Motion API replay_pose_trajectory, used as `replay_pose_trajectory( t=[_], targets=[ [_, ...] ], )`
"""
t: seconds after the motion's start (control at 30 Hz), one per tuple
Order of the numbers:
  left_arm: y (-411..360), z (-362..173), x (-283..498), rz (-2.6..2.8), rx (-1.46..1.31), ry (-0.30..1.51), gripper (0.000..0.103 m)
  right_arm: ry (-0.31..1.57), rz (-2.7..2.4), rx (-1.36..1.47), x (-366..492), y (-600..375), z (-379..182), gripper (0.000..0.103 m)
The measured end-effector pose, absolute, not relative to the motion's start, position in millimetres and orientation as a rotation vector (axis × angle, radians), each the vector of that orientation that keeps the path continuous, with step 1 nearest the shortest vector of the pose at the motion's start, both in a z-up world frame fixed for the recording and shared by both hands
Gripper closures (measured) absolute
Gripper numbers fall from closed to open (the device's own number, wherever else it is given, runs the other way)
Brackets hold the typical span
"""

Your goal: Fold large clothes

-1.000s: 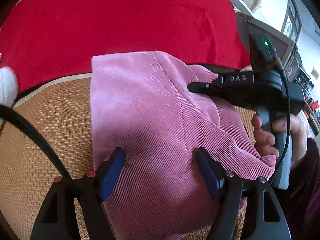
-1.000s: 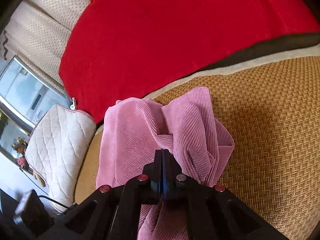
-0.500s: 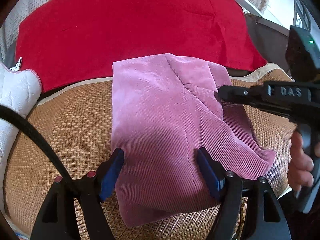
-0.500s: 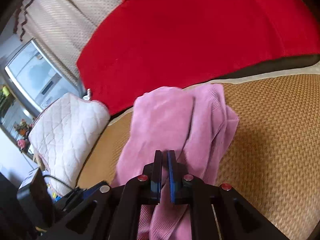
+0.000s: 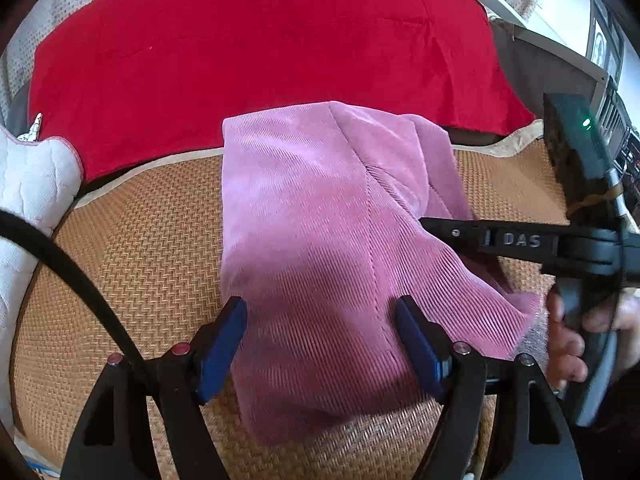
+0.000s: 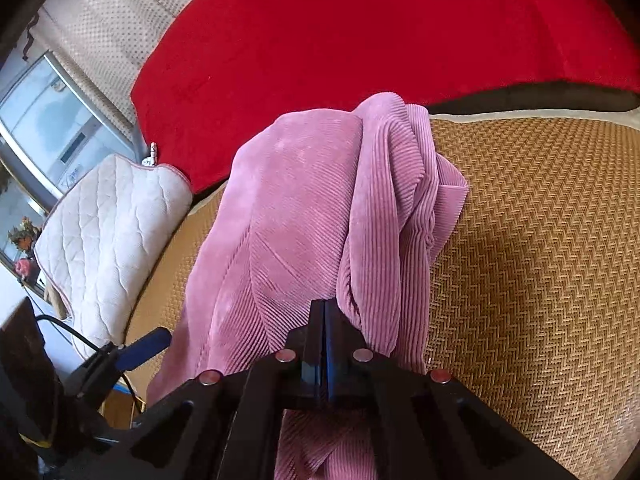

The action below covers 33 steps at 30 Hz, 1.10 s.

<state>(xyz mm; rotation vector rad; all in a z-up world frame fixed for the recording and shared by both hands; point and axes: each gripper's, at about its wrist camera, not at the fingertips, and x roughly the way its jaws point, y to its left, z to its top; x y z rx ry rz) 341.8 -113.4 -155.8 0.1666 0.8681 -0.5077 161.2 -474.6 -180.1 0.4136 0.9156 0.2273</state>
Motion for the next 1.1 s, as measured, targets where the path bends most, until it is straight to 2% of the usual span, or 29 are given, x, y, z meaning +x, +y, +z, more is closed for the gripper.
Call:
replay_pose_trajectory(
  t=[0.17, 0.33, 0.5, 0.53, 0.8, 0.9, 0.97, 1.1],
  targets=[
    [-85, -134, 325, -0.499, 0.142, 0.796, 0.023, 0.913, 0.243, 0.428, 159, -477, -180, 0.102],
    [-92, -190, 347, -0.452, 0.209, 0.946, 0.020, 0.917, 0.237, 0.420, 157, -473, -178, 0.102],
    [-97, -188, 348, -0.466, 0.240, 0.918, 0.020, 0.952, 0.240, 0.453, 159, -476, -164, 0.101],
    [-97, -189, 350, -0.467, 0.231, 0.929, 0.020, 0.943, 0.247, 0.460, 160, -476, -159, 0.094],
    [-94, -193, 360, -0.486, 0.204, 0.949, 0.020, 0.840, 0.228, 0.392, 218, -461, -113, 0.094],
    [-90, -194, 363, -0.497, 0.192, 0.949, 0.020, 0.885, 0.054, 0.300, 255, -467, -126, 0.094],
    [-86, -196, 368, -0.512, 0.177, 0.945, 0.020, 0.969, -0.003, 0.336, 276, -484, -158, 0.100],
    [-79, -195, 373, -0.531, 0.141, 0.964, 0.020, 0.899, 0.007, 0.402, 274, -500, -174, 0.102]
  ],
)
